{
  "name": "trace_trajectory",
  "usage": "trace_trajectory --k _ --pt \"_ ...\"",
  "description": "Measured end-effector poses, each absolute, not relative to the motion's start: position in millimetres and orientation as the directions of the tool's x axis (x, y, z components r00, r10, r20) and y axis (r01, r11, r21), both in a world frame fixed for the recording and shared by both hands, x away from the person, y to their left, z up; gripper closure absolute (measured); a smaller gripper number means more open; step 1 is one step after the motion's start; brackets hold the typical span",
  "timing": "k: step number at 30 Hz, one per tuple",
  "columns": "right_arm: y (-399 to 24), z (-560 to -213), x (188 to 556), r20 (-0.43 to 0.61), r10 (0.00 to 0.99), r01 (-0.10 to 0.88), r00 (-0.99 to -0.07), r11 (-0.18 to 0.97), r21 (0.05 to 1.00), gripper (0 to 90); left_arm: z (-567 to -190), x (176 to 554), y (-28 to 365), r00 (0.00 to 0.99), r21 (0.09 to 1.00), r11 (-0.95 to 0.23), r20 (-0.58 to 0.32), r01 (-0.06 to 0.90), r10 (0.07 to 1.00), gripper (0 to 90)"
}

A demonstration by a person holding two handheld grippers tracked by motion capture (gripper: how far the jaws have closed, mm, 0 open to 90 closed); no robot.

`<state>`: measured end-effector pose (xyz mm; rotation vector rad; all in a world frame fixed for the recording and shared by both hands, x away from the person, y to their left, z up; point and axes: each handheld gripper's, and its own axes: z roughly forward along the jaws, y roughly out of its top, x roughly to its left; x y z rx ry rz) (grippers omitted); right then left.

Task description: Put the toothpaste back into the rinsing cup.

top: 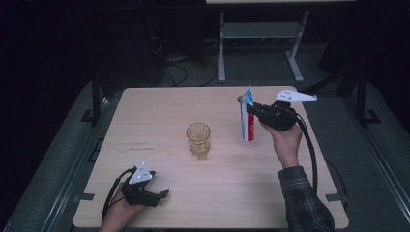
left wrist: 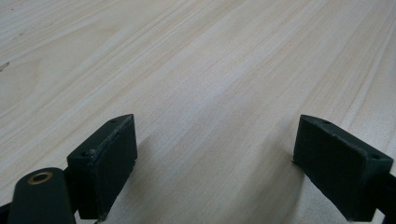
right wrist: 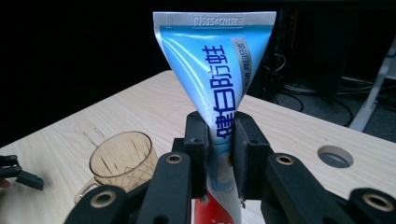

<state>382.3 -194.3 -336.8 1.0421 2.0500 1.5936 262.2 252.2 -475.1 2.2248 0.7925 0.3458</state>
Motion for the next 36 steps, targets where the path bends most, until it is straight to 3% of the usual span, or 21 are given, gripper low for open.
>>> trace_trajectory --k 36 --pt "-140.6 -311.3 388.4 0.133 0.642 0.263 -0.755 0.111 0.958 76.8 -475.1 262.1 251.5 0.775 0.722 -0.538 0.005 0.434 0.632 12.8"
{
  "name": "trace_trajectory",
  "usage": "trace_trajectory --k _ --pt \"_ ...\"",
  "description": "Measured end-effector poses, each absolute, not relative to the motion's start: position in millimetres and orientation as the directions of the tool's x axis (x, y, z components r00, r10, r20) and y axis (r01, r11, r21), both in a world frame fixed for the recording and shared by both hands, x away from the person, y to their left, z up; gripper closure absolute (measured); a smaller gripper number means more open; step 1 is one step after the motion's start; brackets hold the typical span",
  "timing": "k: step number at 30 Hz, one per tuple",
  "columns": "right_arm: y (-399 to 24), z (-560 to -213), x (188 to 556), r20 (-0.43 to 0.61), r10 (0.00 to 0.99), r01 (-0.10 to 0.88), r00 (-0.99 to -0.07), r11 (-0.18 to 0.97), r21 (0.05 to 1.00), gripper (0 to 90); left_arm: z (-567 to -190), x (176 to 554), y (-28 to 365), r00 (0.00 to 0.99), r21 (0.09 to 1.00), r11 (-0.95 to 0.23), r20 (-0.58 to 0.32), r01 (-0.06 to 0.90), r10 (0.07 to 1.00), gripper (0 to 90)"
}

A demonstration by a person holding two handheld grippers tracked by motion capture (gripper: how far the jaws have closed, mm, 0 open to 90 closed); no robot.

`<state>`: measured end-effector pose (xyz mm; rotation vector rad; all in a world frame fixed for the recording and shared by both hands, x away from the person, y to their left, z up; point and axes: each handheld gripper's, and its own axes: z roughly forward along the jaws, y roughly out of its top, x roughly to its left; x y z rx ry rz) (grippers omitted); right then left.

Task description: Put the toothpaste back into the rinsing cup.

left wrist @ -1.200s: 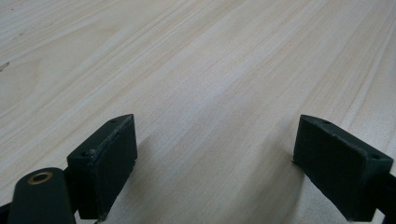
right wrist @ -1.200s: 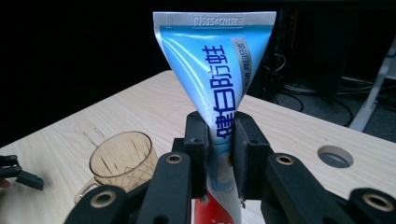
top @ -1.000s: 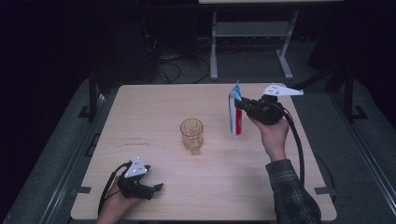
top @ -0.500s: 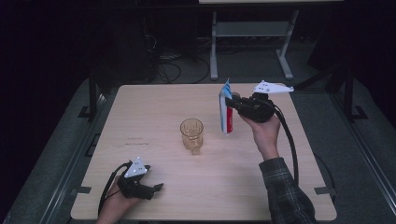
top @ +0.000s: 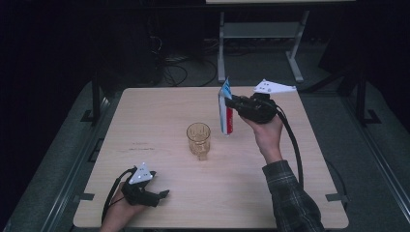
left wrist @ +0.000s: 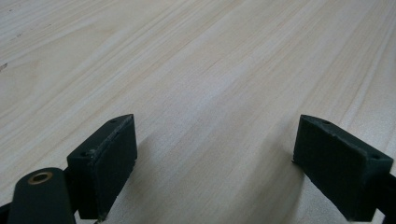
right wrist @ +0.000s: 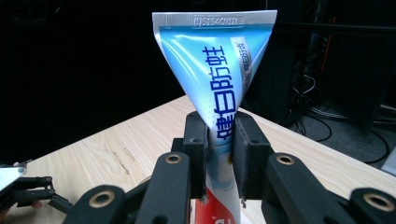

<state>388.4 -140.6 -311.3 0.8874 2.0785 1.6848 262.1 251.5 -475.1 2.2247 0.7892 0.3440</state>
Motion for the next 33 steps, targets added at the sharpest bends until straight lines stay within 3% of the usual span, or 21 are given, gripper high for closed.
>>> trace_trajectory --k 33 --pt "-85.8 -283.7 393.6 0.082 0.578 0.206 -0.812 0.152 0.967 77.0 -475.4 261.8 250.0 0.779 0.725 -0.538 0.003 0.430 0.627 12.8"
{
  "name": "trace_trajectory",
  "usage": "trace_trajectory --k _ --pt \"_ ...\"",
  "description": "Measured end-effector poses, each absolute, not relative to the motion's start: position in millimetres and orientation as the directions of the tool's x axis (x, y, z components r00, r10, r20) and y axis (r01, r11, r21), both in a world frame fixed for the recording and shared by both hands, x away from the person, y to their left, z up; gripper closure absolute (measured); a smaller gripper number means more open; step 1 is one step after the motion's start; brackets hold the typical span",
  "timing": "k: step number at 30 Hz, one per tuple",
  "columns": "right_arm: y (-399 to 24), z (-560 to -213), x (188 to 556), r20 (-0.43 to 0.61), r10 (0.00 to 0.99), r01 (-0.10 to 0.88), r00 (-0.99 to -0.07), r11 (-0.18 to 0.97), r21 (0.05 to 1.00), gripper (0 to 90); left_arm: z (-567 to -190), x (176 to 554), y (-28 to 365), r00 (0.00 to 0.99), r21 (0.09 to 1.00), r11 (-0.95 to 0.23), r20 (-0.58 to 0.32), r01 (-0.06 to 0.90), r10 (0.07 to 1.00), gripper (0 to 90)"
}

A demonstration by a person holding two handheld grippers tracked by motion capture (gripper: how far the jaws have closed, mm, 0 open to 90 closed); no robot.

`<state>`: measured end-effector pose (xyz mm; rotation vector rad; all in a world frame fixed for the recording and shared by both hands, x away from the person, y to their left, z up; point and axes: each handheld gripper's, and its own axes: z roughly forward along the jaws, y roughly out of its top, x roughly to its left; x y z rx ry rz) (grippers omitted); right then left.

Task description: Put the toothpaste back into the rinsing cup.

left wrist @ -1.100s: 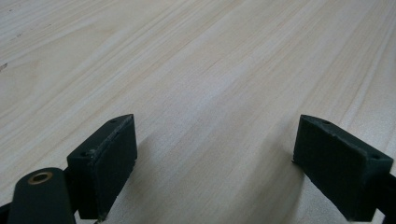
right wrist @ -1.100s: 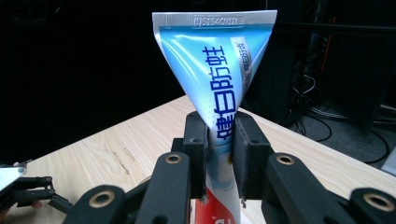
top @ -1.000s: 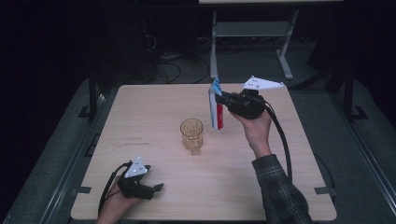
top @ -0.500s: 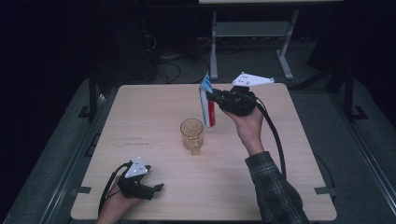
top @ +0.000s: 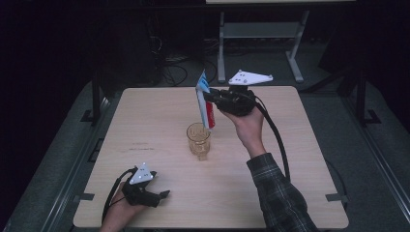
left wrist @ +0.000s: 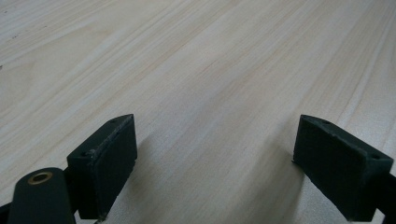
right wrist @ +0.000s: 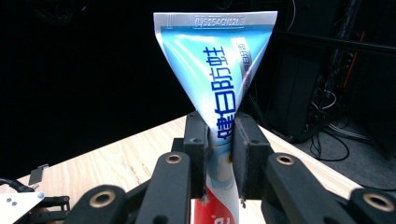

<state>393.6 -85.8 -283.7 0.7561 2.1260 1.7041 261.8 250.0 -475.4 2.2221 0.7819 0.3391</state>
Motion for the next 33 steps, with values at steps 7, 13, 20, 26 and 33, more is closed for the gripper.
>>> trace_trajectory --k 7,13,20,26,33 --pt "-77.0 -289.6 397.4 0.089 0.570 0.219 -0.817 0.163 0.962 77.1 -475.3 261.7 249.7 0.780 0.724 -0.539 0.003 0.430 0.626 12.8" --pt "-71.6 -295.1 399.8 0.094 0.566 0.232 -0.819 0.178 0.956 77.1 -475.4 261.7 249.6 0.780 0.725 -0.539 0.003 0.430 0.626 12.8" --pt "-67.5 -303.8 401.7 0.102 0.565 0.249 -0.819 0.189 0.950 77.1 -475.2 261.7 249.6 0.782 0.724 -0.541 0.003 0.429 0.623 12.8" --pt "-64.3 -313.9 404.4 0.113 0.563 0.265 -0.819 0.196 0.944 77.2 -475.1 261.7 249.7 0.784 0.722 -0.545 0.005 0.427 0.621 12.8" --pt "-61.6 -321.5 405.6 0.119 0.561 0.278 -0.819 0.208 0.938 77.2 -475.0 261.8 249.9 0.785 0.721 -0.547 0.007 0.426 0.620 12.8"
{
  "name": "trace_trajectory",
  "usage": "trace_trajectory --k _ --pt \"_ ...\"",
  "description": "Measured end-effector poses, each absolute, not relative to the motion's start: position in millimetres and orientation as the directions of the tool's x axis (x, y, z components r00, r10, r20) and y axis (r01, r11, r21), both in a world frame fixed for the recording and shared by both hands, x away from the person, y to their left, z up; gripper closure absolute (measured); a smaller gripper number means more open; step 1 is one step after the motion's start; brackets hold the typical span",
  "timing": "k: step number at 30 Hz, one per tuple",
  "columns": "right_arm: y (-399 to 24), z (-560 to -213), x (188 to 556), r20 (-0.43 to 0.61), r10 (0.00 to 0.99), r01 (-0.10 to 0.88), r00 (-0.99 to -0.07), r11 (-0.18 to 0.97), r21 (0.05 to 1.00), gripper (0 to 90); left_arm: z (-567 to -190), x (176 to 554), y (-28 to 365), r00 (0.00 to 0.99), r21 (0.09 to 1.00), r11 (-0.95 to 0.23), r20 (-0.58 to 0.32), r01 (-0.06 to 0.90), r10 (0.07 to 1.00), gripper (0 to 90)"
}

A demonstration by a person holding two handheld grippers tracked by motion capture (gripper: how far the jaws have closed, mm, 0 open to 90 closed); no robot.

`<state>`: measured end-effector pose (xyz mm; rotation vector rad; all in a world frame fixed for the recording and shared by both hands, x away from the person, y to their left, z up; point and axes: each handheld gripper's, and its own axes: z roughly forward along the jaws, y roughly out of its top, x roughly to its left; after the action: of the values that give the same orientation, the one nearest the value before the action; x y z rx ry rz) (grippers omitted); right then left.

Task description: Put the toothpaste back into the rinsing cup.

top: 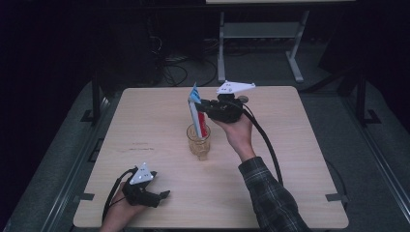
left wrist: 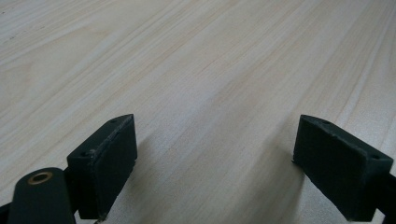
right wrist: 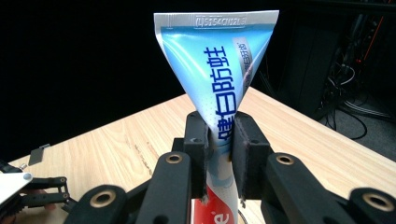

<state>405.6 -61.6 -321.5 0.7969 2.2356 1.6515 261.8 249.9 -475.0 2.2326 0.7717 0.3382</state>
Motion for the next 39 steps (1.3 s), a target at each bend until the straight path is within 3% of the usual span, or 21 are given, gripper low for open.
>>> trace_trajectory --k 39 --pt "-55.7 -363.7 408.5 0.129 0.574 0.346 -0.808 0.286 0.894 77.7 -475.1 261.7 249.8 0.784 0.721 -0.546 0.005 0.428 0.621 12.8"
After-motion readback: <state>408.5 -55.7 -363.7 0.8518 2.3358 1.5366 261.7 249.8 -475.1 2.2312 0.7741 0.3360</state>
